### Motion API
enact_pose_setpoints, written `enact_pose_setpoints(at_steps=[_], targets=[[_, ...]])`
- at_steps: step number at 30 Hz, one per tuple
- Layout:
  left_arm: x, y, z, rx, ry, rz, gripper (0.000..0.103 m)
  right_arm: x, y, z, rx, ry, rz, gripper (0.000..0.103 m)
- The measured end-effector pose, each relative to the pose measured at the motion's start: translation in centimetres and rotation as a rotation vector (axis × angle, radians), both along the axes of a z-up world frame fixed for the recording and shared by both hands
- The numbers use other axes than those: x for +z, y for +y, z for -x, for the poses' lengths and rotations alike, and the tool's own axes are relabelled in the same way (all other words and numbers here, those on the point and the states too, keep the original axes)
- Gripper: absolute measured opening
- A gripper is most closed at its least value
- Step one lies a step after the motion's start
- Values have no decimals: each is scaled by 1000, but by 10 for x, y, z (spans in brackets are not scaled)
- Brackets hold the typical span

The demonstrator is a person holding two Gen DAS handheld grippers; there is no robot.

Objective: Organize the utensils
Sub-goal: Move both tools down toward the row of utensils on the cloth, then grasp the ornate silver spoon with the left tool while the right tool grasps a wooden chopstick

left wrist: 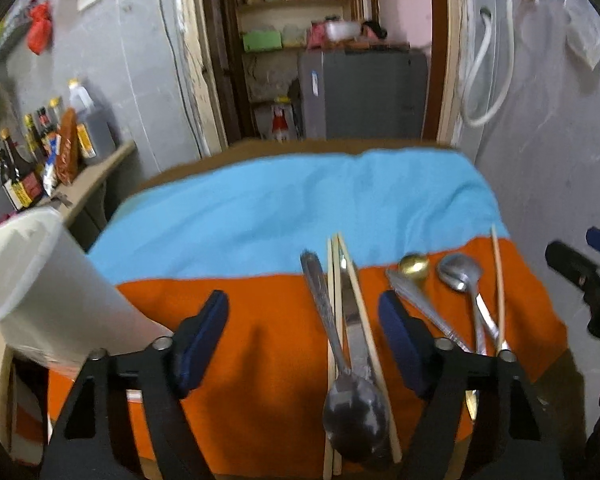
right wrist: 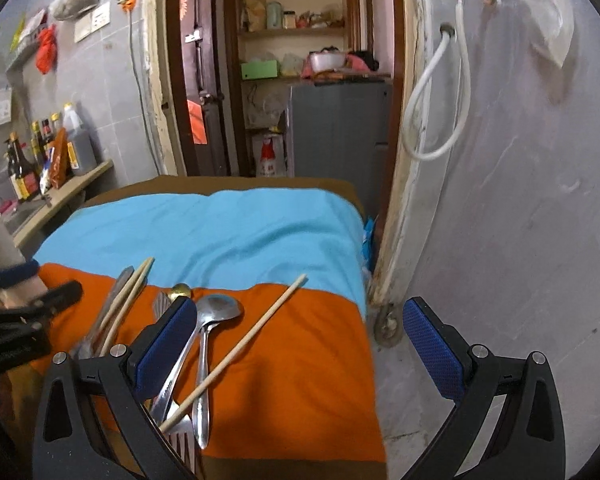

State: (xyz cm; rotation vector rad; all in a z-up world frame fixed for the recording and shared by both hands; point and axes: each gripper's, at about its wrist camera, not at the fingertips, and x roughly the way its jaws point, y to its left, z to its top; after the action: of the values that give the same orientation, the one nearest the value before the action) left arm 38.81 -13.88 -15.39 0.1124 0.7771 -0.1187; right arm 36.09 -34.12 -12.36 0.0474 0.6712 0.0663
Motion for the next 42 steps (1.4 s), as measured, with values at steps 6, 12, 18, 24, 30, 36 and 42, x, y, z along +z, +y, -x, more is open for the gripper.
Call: enact_pose_setpoints(at_steps=[6,12,18,24,30,36,42], targets=[[-26,6,-15,3,134,46,46,-16,1,-17,33,78,-51,78],[-35,17,-22,24,198,106,35,-28,5,-32,50,134,-44,60],[-33,25,-25,52,223,184,17,-43,8,-48,88,235,-75,43],[-28,33,-23,91,259,272,8,-43,5,-50,112,245,-112,26],[-23,37,-11,112,267,317,6,-42,9,-49,154,251,-156,13],[-20,37,11,105,277,350,3,-42,18,-40,220,274,-180,12],[-16,40,38,119,275,349,2,-39,23,-26,271,286,-133,11]])
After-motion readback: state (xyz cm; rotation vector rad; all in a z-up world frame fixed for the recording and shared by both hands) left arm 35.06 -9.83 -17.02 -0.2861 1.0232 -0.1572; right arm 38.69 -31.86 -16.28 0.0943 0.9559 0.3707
